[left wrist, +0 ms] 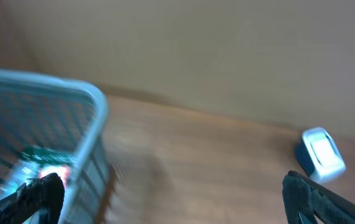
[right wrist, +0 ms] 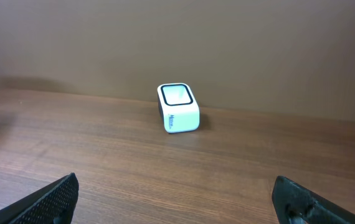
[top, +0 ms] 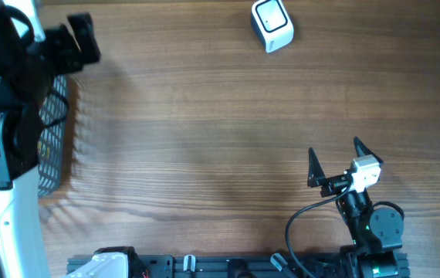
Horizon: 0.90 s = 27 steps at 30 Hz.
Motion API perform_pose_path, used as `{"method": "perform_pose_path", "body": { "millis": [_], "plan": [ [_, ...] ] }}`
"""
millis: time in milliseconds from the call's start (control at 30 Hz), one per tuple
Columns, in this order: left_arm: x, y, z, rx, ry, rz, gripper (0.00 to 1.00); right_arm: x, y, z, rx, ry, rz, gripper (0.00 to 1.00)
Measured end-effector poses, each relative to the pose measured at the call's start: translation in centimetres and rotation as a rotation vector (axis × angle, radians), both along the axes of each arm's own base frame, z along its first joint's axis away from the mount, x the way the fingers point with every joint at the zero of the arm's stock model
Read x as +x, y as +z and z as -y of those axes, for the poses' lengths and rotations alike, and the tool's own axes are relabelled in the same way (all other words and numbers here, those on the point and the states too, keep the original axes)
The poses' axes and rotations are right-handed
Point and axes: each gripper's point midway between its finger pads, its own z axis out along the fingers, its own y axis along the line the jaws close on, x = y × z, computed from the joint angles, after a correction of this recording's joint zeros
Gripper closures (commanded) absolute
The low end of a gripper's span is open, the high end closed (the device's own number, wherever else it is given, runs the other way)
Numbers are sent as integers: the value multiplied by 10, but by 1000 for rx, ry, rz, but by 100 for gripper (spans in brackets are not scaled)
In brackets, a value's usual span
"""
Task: Scan the item barcode
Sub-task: 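Reach the left gripper into the basket and grasp the green-capped jar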
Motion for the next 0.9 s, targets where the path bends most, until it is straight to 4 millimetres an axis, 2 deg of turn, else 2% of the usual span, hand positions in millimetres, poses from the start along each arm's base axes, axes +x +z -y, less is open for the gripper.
{"method": "perform_pose_path", "body": {
  "millis": [67,167,267,300,433,567,733,900],
  "plan": [
    [0,7,-17,24,71,27,0,0,0,0,0,0,0,0],
    [-6,16,-55,76,205,50,0,0,0,0,0,0,0,0],
    [-17,15,-96,111,327,33,0,0,0,0,0,0,0,1],
    [-22,13,-113,120,379,20,0,0,0,0,0,0,0,0],
    [-33,-3,-161,125,505,-41,0,0,0,0,0,0,0,0],
    [-40,-30,-198,100,586,-132,0,0,0,0,0,0,0,0],
    [-36,-74,-219,45,594,-272,0,0,0,0,0,0,0,0],
    [-15,-123,-221,-7,497,-406,0,0,0,0,0,0,0,0]
  ]
}}
